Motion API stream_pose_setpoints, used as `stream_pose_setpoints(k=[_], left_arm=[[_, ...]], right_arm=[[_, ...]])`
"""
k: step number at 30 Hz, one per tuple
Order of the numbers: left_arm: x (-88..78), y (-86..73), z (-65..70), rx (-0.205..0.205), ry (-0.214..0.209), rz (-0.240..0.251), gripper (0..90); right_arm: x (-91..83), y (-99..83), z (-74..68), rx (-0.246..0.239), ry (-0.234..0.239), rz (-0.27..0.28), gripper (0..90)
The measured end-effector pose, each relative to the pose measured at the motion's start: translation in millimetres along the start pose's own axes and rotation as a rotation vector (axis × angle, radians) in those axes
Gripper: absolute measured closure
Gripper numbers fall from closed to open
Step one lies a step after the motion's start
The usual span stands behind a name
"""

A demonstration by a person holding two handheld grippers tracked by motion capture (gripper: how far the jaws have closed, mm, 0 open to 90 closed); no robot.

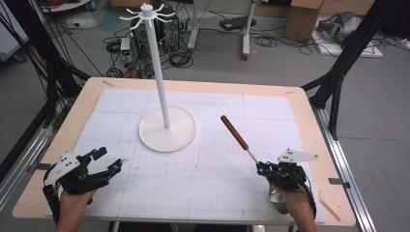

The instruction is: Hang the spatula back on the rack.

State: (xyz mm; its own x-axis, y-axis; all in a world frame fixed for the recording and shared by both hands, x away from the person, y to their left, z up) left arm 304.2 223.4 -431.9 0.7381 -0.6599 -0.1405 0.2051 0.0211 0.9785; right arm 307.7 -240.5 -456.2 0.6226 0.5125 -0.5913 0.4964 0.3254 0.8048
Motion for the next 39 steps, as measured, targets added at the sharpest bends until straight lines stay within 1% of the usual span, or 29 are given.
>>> stream_pose_setpoints(k=[2,6,8,10,12,13,14,15,16,19,21,24,28,31,35,37,39], left_arm=[[1.5,4.8,2.9,-0.002,-0.015,0.006,23.3],[8.3,15.5,8.0,-0.018,-0.042,0.013,23.6],[13.6,20.3,11.9,-0.035,-0.066,0.01,23.8],[19.1,25.2,16.2,-0.039,-0.088,0.004,23.8],[26.8,31.6,21.9,-0.027,-0.112,-0.013,24.4],[32.0,36.2,25.2,-0.014,-0.122,-0.025,25.7],[36.3,40.1,26.9,-0.005,-0.118,-0.032,27.3],[41.0,44.2,28.9,-0.006,-0.115,-0.039,27.1],[45.4,48.4,30.9,0.001,-0.121,-0.048,26.6],[58.4,61.7,39.8,0.006,-0.145,-0.052,26.0],[66.6,69.9,46.5,-0.005,-0.162,-0.049,25.6],[78.7,79.6,59.1,-0.027,-0.2,-0.045,25.2],[96.7,88.9,77.1,-0.029,-0.246,-0.064,25.6],[108.1,97.8,89.0,-0.063,-0.291,-0.053,26.0],[120.4,107.7,101.6,-0.097,-0.343,-0.039,26.9],[126.0,110.3,106.3,-0.097,-0.352,-0.041,27.3],[131.0,111.6,110.6,-0.107,-0.361,-0.047,27.4]], right_arm=[[1.2,6.8,-6.3,-0.009,0.0,0.028,84.7],[3.8,18.1,-17.9,-0.008,0.01,0.082,84.7],[5.6,23.1,-24.1,-0.009,0.017,0.106,84.7],[7.4,27.8,-29.8,-0.011,0.018,0.129,84.7],[9.0,33.1,-35.4,-0.01,0.024,0.152,84.7],[9.5,34.8,-37.4,-0.009,0.023,0.156,84.7],[10.1,38.1,-40.5,-0.007,0.026,0.166,84.7],[10.8,40.8,-42.6,-0.012,0.028,0.176,84.7],[11.4,43.0,-45.0,-0.013,0.026,0.182,84.7],[12.9,49.0,-52.7,-0.025,0.024,0.195,84.7],[13.2,53.8,-58.3,-0.033,0.024,0.209,84.6],[13.9,61.3,-67.7,-0.044,0.032,0.233,84.6],[16.3,69.3,-77.7,-0.066,0.024,0.255,84.6],[17.9,73.4,-82.5,-0.069,0.022,0.273,84.6],[19.1,76.9,-88.8,-0.079,0.034,0.29,84.6],[19.9,80.5,-93.7,-0.087,0.041,0.304,84.6],[20.5,84.1,-99.6,-0.086,0.058,0.313,84.6]])
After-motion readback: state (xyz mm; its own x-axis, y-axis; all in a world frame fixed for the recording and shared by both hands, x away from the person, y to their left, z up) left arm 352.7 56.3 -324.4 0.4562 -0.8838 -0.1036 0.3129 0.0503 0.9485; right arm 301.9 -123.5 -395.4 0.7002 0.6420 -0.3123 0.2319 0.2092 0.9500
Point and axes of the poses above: each handheld gripper's, and its own axes: x roughly forward along the jaws, y roughly out of its top, z roughly to its right, the point moved 9 cm from there along x, roughly forward along the jaws, and after that the axes turned 5 degrees about -y, right-handed, at the moved point
